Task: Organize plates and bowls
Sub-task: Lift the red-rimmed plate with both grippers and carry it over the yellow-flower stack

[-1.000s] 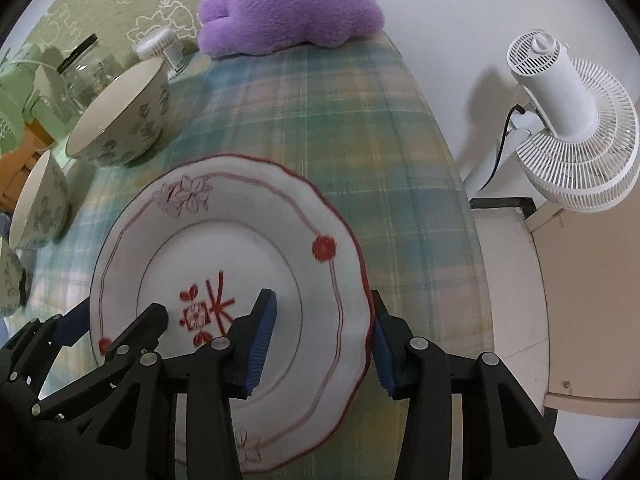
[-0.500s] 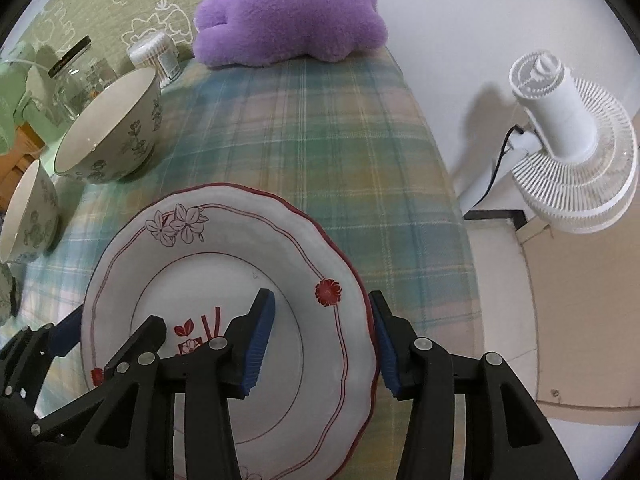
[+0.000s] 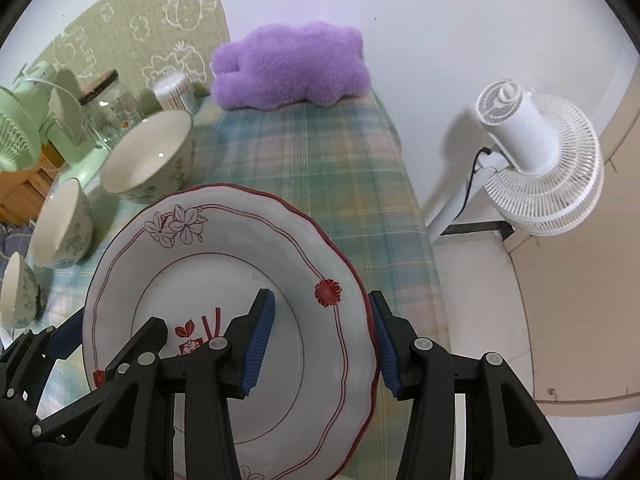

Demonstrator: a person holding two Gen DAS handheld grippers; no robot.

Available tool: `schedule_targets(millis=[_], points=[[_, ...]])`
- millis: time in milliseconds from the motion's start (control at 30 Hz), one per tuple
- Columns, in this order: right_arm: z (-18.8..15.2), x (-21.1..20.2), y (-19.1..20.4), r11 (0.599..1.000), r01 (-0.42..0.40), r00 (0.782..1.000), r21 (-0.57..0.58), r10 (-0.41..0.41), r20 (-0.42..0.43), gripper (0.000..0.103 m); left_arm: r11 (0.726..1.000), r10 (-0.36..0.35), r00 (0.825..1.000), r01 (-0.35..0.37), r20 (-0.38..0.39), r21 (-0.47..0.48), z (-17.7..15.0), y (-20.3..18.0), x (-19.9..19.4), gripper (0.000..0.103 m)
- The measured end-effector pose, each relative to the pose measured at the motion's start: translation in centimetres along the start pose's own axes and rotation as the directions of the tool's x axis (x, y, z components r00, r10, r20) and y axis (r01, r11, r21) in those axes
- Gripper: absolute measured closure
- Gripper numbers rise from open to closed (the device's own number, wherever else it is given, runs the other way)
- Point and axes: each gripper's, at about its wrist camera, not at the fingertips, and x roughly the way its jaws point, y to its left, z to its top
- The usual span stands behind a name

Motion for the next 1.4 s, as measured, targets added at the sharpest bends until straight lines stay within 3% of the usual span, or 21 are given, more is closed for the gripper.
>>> schedule_targets(millis=[433,800,1167,1400], points=[[-5.0,-7.2,0.5,0.999,0.029,0.998,0.043,-0.031,0.052,0.051,0.997,-0.056,0.997,0.054,0.047,0.050,-4.1,0.1,-5.9,0.045],[-11.4,-10.6,-0.5,0.990,0.086,0.995,0.109,-0.091,0.035,0.051,0.986,-0.130,0.991,0.127,0.019,0.112,-9.1,-0.7,-7.8,0.045],[-17.0,-9.2,-2.5,0.983,0.112,0.993,0.147,-0.105,-0.053,0.051,0.979,-0.141,0.985,0.153,-0.096,0.136,-13.4,-2.9,-5.9,0.045],[-17.9,-7.4,-4.0,0.984,0.100,0.990,0.145,-0.084,-0.111,0.051,0.981,-0.117,0.982,0.137,-0.146,0.137,-14.5,-4.1,-4.7,0.045]])
